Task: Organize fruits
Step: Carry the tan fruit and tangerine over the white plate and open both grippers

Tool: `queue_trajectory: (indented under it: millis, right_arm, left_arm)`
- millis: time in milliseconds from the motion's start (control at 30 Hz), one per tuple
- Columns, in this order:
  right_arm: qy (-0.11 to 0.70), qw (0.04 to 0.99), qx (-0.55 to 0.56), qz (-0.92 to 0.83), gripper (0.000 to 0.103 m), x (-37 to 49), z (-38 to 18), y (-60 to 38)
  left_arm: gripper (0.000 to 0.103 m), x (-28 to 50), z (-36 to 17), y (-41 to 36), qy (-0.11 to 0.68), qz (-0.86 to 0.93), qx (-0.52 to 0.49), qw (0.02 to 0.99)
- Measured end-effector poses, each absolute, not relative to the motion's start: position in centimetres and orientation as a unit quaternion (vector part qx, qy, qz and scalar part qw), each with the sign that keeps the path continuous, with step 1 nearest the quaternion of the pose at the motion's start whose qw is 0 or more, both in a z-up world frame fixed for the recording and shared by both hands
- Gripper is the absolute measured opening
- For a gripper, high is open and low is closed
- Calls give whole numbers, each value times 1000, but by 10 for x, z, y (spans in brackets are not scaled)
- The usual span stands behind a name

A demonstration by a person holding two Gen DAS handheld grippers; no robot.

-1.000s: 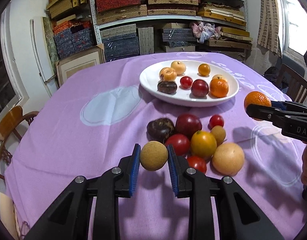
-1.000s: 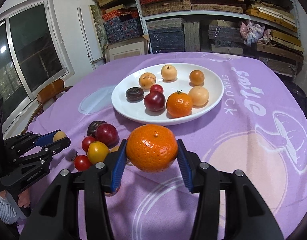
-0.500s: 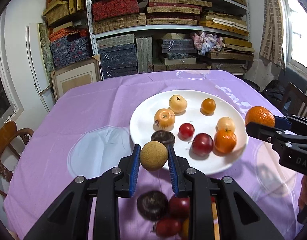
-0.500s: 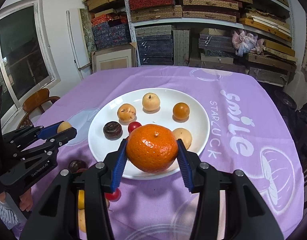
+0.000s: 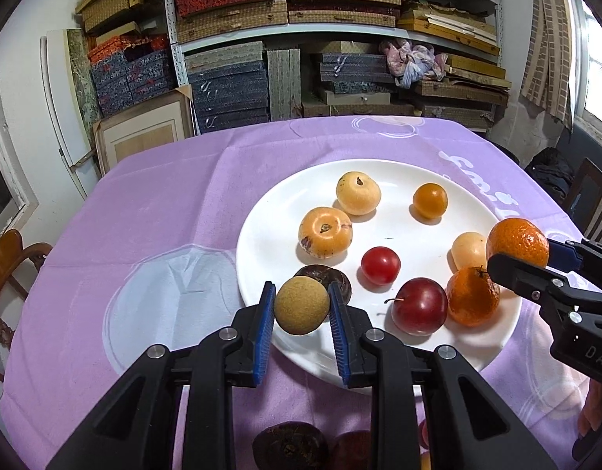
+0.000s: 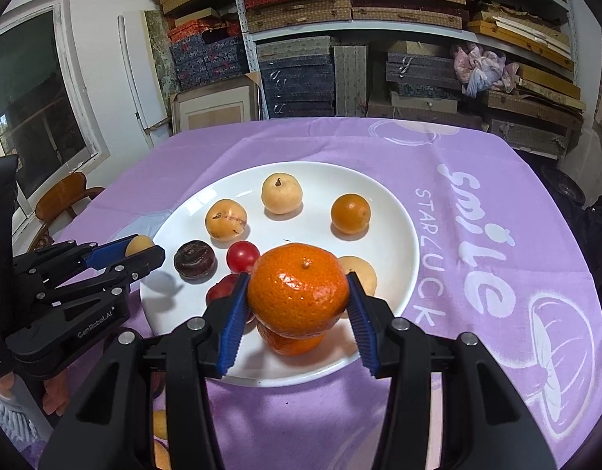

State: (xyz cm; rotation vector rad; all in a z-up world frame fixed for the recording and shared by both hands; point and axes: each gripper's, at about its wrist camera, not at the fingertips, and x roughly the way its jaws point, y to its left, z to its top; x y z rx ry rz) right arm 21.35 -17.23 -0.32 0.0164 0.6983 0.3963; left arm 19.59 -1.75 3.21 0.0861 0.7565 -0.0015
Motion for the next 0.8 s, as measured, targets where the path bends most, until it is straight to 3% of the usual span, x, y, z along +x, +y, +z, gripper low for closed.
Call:
queue_trajectory:
  millis: [333,467,633,800]
  right_arm:
    - [332,925,-16,182,50,224,-5,-166]
    - [325,929,-16,178,58,224,1,-168]
    - [319,931,-12,179,58,218,8,-170]
    - [309,933,4,183,58,203,18,-177]
  left_arm:
    - [29,219,16,-31,390,9,67,919]
    - [64,221,16,-35,381,16,84,921]
    - [74,220,20,-34,376,27,99,921]
    - [74,211,29,-22,378,30,82,922]
